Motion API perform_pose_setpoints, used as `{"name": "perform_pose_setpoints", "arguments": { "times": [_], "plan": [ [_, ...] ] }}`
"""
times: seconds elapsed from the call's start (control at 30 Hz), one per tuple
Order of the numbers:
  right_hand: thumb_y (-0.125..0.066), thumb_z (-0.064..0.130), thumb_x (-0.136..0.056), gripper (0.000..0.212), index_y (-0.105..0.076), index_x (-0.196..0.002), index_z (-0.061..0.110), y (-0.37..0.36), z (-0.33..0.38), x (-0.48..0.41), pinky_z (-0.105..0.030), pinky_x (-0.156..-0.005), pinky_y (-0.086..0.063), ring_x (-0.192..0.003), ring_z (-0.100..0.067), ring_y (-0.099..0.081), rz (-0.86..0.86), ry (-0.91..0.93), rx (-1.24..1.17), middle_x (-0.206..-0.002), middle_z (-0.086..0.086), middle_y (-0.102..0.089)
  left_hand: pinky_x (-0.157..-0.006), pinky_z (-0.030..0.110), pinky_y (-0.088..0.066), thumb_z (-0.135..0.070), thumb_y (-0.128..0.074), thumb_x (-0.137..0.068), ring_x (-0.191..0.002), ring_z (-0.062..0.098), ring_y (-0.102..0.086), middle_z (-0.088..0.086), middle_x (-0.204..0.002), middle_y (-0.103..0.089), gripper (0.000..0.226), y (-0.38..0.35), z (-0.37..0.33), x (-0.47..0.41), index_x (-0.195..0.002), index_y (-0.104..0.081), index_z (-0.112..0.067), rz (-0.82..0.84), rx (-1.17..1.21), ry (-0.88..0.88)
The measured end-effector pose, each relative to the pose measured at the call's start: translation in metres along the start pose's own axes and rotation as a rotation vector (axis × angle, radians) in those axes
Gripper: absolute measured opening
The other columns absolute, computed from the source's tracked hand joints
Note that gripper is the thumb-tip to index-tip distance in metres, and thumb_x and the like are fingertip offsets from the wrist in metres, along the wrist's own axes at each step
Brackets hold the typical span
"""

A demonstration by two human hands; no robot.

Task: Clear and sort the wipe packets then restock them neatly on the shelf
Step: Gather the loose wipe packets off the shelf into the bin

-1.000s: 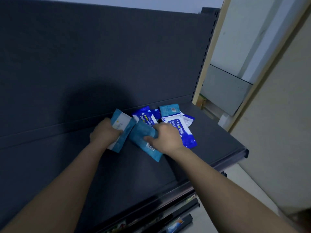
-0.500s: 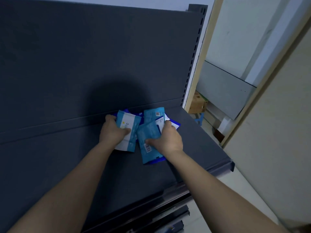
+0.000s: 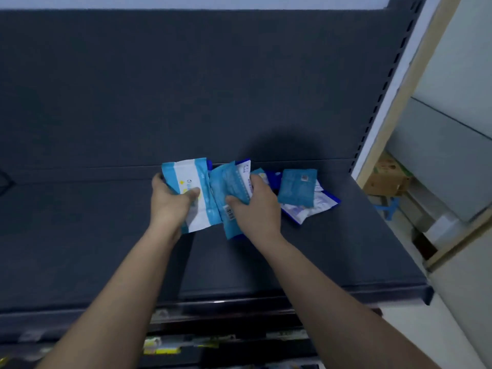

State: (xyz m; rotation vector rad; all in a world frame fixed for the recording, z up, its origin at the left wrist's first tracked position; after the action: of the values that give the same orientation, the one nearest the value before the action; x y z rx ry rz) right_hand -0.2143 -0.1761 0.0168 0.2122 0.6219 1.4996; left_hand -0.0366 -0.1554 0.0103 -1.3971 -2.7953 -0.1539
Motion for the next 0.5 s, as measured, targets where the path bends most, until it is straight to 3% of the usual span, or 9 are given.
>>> {"name": "perform_pose_setpoints", "arguments": {
  "times": [0.1,0.27,0.5],
  "plan": [
    [-0.068,0.028,-0.082,0.024,-0.054,-0.100,0.020,-0.026,0.028,0.013,-0.032,-0.076,-0.048,-0.090,-0.013,-0.057,0.048,0.065,-0.066,-0.099,0.007,-0.061,-0.085,0.046,-0.055,-0.002,-0.069,-0.083,-0.095,0.026,-0.067,0.005,-0.109,-0.067,0.041,0.044,0.000,0.013,-0.117,-0.052,-0.015,-0.078,0.078,0.023],
    [-0.069,0.029,-0.083,0.024,-0.053,-0.101,0.024,-0.077,0.084,0.042,-0.031,-0.072,-0.048,-0.090,-0.012,-0.058,0.148,0.133,-0.138,-0.099,0.009,-0.060,-0.070,0.035,-0.054,-0.001,-0.065,-0.086,-0.084,0.020,-0.067,0.004,-0.103,-0.068,0.030,0.129,-0.004,0.038,-0.111,-0.053,-0.014,-0.215,0.150,0.000],
    [-0.073,0.024,-0.079,0.026,-0.056,-0.098,0.015,-0.166,0.173,0.121,-0.038,-0.077,-0.050,-0.091,-0.018,-0.058,0.297,0.278,-0.230,-0.098,0.003,-0.062,-0.079,0.041,-0.054,0.002,-0.063,-0.086,-0.086,0.024,-0.065,0.004,-0.099,-0.067,0.028,0.277,0.004,0.084,-0.105,-0.053,-0.016,-0.439,0.199,-0.021]
  ]
}}
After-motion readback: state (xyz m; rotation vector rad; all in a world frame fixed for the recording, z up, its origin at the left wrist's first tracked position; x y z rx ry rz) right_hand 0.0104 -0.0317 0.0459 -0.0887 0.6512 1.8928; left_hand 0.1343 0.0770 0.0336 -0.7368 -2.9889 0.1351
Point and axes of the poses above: each hand's wrist, its own x-axis away from the middle knuckle, its own y-axis out of the back of the hand, z = x × y, the point moved 5 cm from there along -x, towards the middle knuckle
